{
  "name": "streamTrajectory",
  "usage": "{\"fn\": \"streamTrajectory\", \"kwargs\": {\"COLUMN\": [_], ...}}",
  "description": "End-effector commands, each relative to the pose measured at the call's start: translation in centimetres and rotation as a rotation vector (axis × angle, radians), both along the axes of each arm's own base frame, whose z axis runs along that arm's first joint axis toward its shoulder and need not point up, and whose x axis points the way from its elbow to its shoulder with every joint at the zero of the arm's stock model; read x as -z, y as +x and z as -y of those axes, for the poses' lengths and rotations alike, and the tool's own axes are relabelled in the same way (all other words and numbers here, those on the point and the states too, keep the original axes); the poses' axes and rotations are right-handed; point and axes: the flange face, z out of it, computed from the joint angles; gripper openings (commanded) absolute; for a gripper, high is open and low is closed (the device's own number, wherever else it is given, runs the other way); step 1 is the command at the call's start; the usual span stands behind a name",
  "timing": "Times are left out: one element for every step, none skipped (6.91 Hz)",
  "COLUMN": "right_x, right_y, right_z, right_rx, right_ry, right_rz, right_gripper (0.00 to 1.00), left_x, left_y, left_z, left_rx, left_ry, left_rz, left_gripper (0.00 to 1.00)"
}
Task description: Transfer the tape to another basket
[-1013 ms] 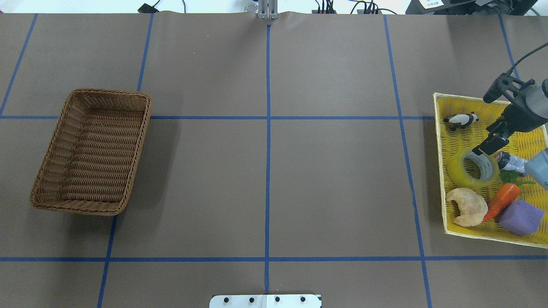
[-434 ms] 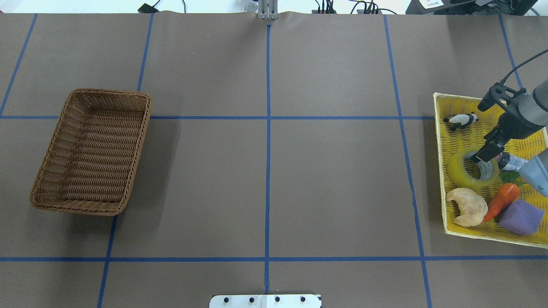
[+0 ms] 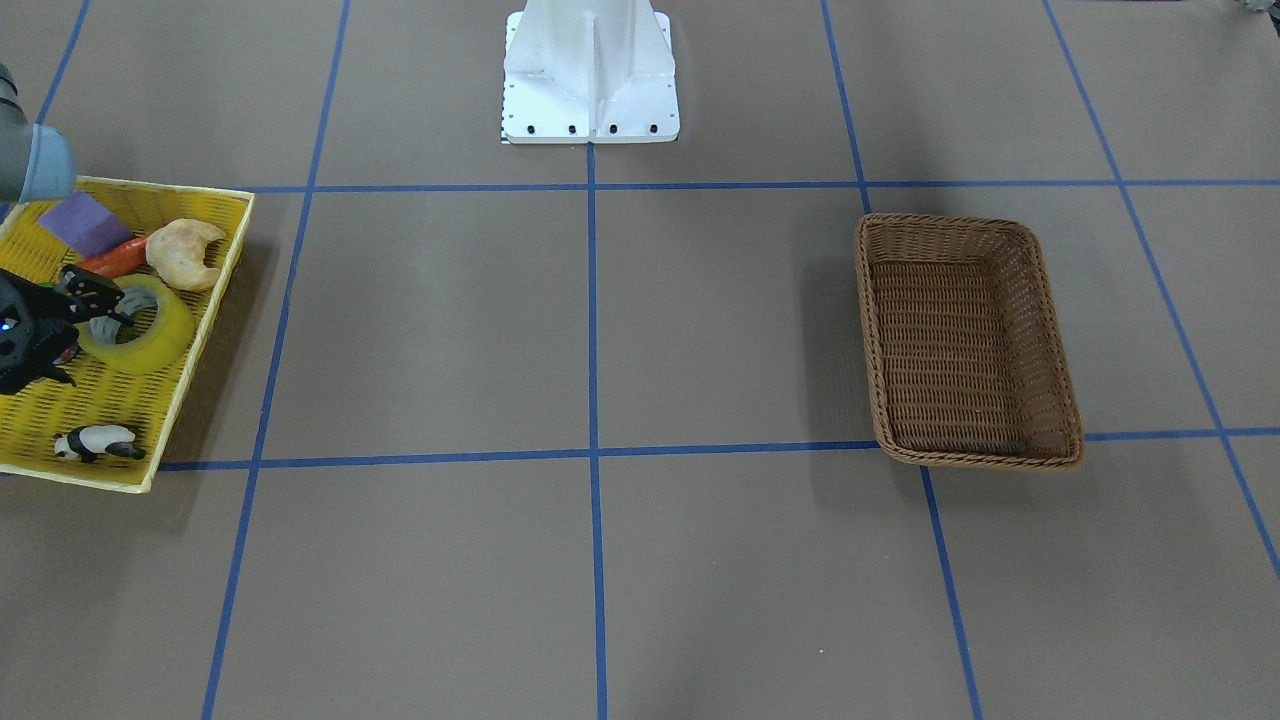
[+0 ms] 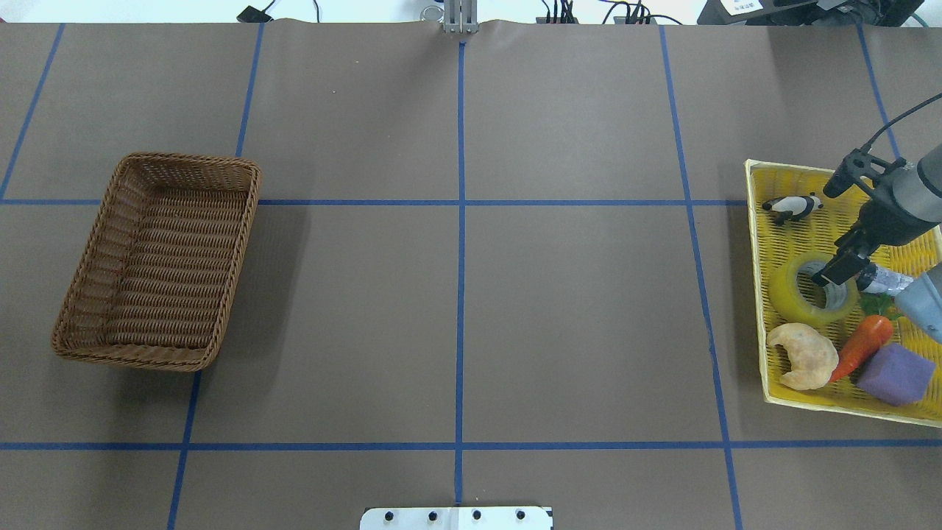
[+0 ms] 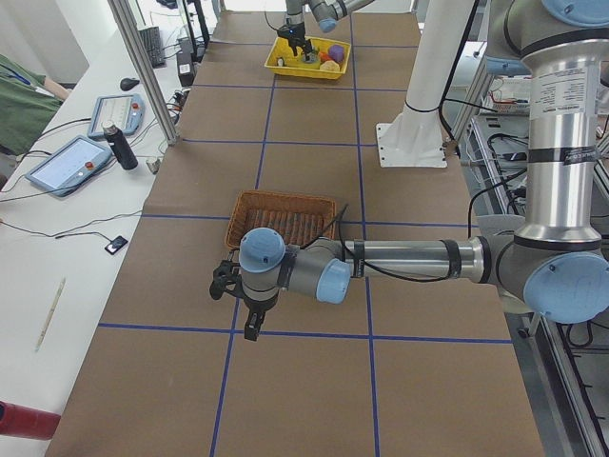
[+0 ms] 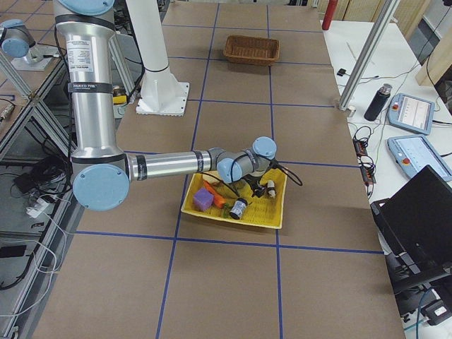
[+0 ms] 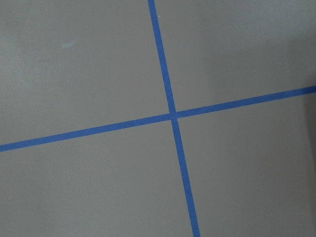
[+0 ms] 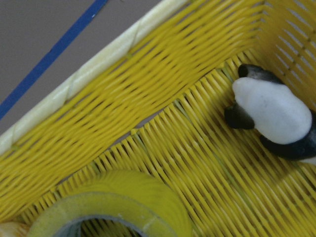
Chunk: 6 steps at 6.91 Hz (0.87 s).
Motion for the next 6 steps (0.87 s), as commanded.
{"fn": "streamTrajectory", "kwargs": {"right_x": [-0.58,-0.82,-0.84,-1.0,-1.01,-0.65], "right_y": [0.0,-0.07,-0.06,-0.05,-0.05,0.01], "right_z": [-0.12,-0.16,-0.15,-0.15,-0.14,-0.17], "right_rx": [-0.001,0.001,0.0,0.001,0.0,0.002], "right_ry": [-0.025,-0.029,-0.028,-0.029,-0.029,-0.02], "right_rz": [-0.014,-0.016,-0.018,-0.02,-0.021,-0.01], "right_gripper": [0.85,0.69,0.59,0.45,0.17,0.0], "left_x": [0.07,0.07,0.15,0.12,0.19,0.2], "left_y": [0.01,-0.06,0.02,0.02,0.03,-0.05], "left_z": [0.08,0.07,0.15,0.27,0.35,0.34], "left_rx": [0.0,0.002,0.001,0.001,0.001,0.002], "left_ry": [0.001,0.0,0.002,0.0,0.002,0.002], "left_rz": [0.0,0.0,0.0,0.0,0.0,0.0], "left_gripper": [0.98,0.98,0.98,0.98,0.98,0.98]}}
